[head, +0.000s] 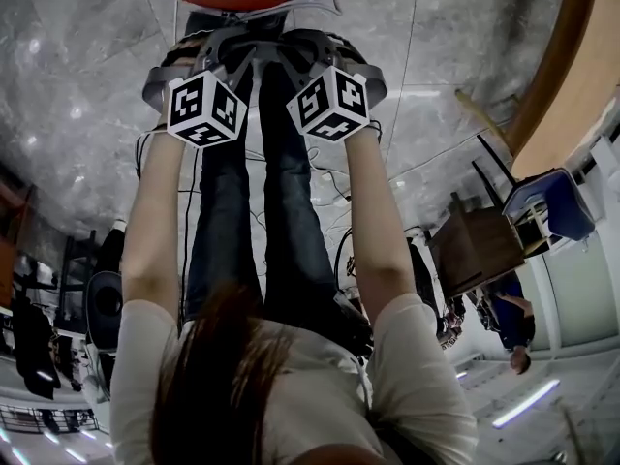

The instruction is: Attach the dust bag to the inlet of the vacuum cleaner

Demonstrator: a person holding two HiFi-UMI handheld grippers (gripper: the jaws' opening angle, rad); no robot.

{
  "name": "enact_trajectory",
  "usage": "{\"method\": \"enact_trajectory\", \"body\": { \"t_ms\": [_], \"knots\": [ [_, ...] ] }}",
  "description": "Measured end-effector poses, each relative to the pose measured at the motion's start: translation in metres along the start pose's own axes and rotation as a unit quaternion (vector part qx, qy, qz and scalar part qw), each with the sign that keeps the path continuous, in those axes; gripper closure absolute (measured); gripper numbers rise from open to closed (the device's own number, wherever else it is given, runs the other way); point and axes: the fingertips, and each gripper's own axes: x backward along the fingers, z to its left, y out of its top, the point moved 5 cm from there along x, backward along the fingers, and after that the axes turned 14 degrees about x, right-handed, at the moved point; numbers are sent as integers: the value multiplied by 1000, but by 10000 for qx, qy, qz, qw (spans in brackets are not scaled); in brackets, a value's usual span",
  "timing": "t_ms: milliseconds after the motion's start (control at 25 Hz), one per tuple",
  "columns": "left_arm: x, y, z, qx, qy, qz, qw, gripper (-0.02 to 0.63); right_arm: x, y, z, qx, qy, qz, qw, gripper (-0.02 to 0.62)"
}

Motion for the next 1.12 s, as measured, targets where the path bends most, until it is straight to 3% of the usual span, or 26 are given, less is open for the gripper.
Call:
{"method": "enact_trajectory", "body": {
  "t_ms": [160, 320, 440, 600, 680, 800, 920, 1000, 1120],
  "knots": [
    [0, -4, 0, 680, 65, -205, 9975, 525, -1, 4, -5, 751, 299, 186, 9965, 538],
    [0, -6, -2, 896, 61, -239, 9957, 529, 0, 4, -4, 826, 333, 214, 9958, 538],
    [-4, 1, -6, 384, -51, 24, 9992, 529, 3, -4, -1, 359, 113, 98, 9992, 535],
    [-2, 10, -3, -845, -245, 425, 9952, 525, 3, -3, 0, -196, -171, -28, 9997, 534],
    [-2, 11, -2, -1014, -274, 412, 9936, 523, 3, -2, -1, -99, -182, -10, 9998, 534],
    [0, 5, -2, -308, -189, 97, 9993, 526, 2, 0, -3, 453, 74, 101, 9989, 534],
    [0, -2, 0, 483, -144, -253, 9984, 532, 0, 3, -6, 746, 274, 98, 9968, 534],
    [0, -3, -1, 696, -155, -336, 9969, 534, 1, 2, -6, 702, 267, 79, 9971, 534],
    [-2, -1, -1, 672, -178, -312, 9971, 534, 2, 0, -6, 497, 179, 47, 9986, 532]
  ]
}}
